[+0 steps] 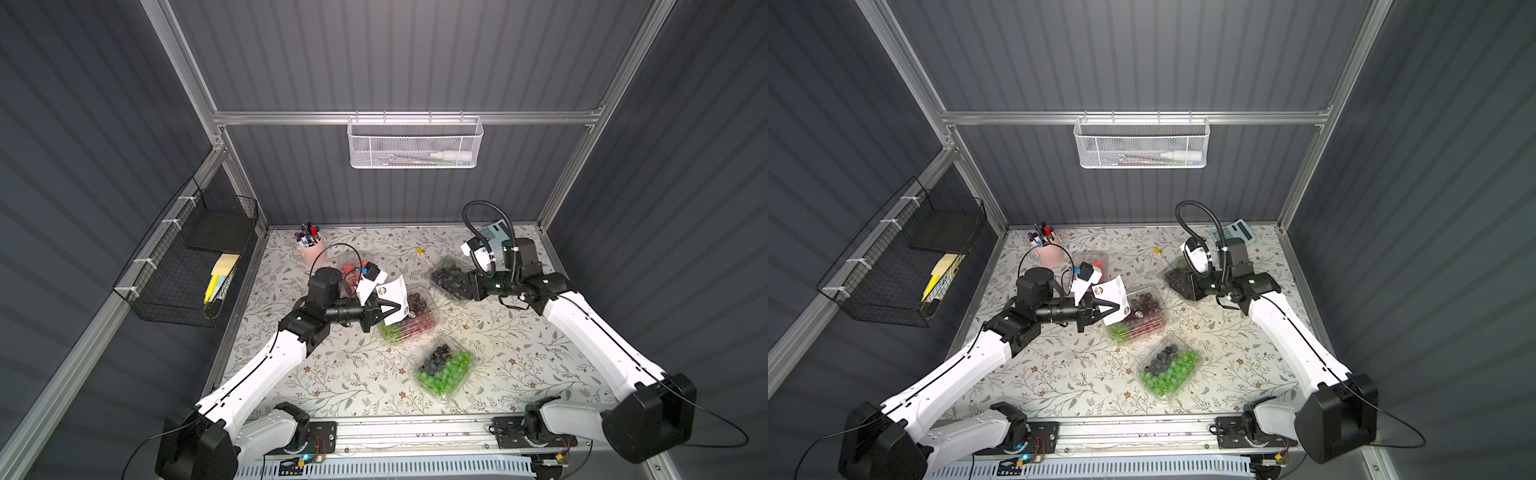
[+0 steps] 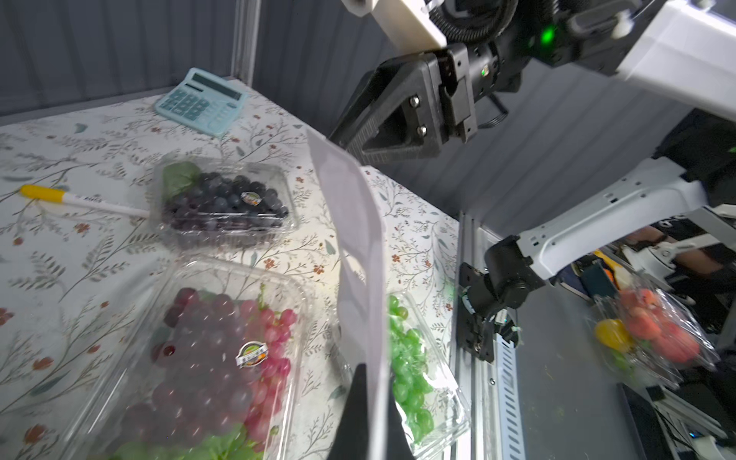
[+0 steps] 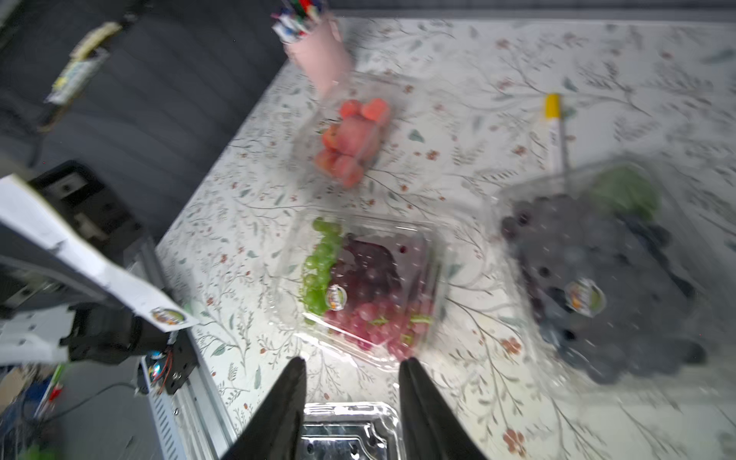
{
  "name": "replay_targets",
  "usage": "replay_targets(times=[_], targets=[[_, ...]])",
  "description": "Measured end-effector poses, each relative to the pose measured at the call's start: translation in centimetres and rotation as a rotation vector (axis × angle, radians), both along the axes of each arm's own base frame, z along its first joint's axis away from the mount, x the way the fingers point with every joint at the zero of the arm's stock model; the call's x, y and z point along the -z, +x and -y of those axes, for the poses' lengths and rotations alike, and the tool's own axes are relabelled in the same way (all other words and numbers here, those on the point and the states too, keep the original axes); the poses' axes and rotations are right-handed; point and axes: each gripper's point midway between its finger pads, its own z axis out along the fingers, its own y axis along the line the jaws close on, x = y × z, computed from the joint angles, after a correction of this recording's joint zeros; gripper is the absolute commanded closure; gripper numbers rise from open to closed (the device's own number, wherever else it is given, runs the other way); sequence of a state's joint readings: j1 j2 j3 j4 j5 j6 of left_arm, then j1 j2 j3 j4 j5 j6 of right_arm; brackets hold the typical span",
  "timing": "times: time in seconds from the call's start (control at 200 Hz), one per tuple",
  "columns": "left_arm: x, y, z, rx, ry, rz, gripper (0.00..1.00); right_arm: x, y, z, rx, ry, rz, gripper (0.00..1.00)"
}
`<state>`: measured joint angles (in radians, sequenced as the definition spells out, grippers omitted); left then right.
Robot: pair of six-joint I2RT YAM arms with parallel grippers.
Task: Label fruit boxes
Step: Adjust the label sticker.
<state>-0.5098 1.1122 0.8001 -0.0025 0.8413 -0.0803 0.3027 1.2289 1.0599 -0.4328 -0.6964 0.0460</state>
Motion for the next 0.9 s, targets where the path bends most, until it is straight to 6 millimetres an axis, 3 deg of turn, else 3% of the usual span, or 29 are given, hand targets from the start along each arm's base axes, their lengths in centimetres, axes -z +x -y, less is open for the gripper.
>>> replay_targets(times=[0.21, 0.36, 0.74, 0.901], targets=[[-0.8, -1.9, 0.4, 0.139, -0.045, 0.055, 0.99, -2.5, -6.3, -3.9, -0.314, 0.190, 0.114, 0.46], [-0.9, -2.7, 0.6, 0.202, -0.065, 0.073, 0.98, -2.9, -9.1, -6.3, -0.484, 0.238, 0.137, 0.44], [-1.5, -3.5, 0.6, 0.257, -0.093, 0.113, 0.98, -1.2, -10.9, -10.0, -0.686, 0.260, 0.088, 0.48], [-1.6, -3.7, 0.6, 0.266, -0.098, 0.114, 0.98, -1.3, -11.1, -10.5, -0.709, 0.261, 0.099, 0.68]])
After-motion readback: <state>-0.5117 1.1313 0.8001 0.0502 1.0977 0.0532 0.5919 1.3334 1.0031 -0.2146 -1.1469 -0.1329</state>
